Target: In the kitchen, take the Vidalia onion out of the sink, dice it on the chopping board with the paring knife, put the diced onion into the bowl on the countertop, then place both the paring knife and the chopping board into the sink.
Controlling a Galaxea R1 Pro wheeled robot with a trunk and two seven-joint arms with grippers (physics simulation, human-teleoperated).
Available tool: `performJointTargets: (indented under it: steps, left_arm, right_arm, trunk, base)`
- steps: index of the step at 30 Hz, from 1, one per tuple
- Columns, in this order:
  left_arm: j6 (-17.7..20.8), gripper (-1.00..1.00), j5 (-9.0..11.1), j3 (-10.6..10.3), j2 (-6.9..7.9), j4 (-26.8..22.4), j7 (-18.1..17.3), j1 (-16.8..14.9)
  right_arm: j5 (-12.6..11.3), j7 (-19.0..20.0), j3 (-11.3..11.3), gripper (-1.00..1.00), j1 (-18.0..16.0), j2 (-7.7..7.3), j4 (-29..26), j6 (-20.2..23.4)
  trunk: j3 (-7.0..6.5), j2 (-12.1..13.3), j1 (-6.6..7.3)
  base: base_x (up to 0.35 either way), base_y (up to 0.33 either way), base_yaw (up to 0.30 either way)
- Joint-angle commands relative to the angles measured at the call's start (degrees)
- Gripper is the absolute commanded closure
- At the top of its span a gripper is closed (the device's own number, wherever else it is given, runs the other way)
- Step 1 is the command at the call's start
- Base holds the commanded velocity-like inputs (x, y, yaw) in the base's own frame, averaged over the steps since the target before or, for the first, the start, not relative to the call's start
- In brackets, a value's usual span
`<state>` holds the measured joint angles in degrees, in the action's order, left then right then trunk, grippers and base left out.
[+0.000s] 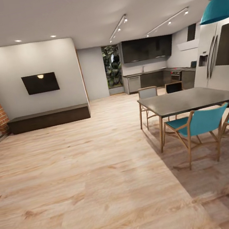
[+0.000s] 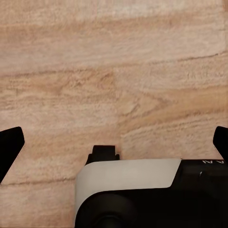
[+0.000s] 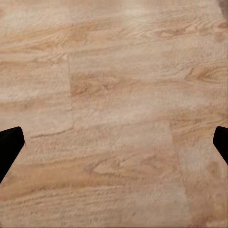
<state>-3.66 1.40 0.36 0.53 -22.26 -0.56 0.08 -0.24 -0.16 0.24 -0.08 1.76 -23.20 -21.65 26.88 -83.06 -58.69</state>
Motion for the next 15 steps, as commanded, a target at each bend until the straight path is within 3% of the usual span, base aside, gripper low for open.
performJointTargets:
  steps: [1,6,15]
  left_arm:
    - [-0.1,-1.00,0.1,0.0,0.00,0.0,-0.1,0.0]
    - [-0.1,-1.00,0.1,0.1,-0.08,0.7,-0.1,0.0]
    - [-0.1,-1.00,0.1,0.1,-0.09,0.8,-0.1,0.0]
  right_arm:
    - [0.0,0.0,0.0,-1.00,0.0,0.00,0.0,-0.1]
    - [0.0,0.0,0.0,-1.00,0.0,-0.11,0.0,-0.1]
    - [0.0,0.0,0.0,-1.00,0.0,-0.17,0.0,-0.2]
  trunk:
    - [0.04,0.0,-0.04]
    - [0.04,0.0,-0.04]
    - [0.04,0.0,-0.04]
  base:
    - [0.345,0.000,0.285]
    - [0.346,0.000,0.225]
    - [0.346,0.000,0.027]
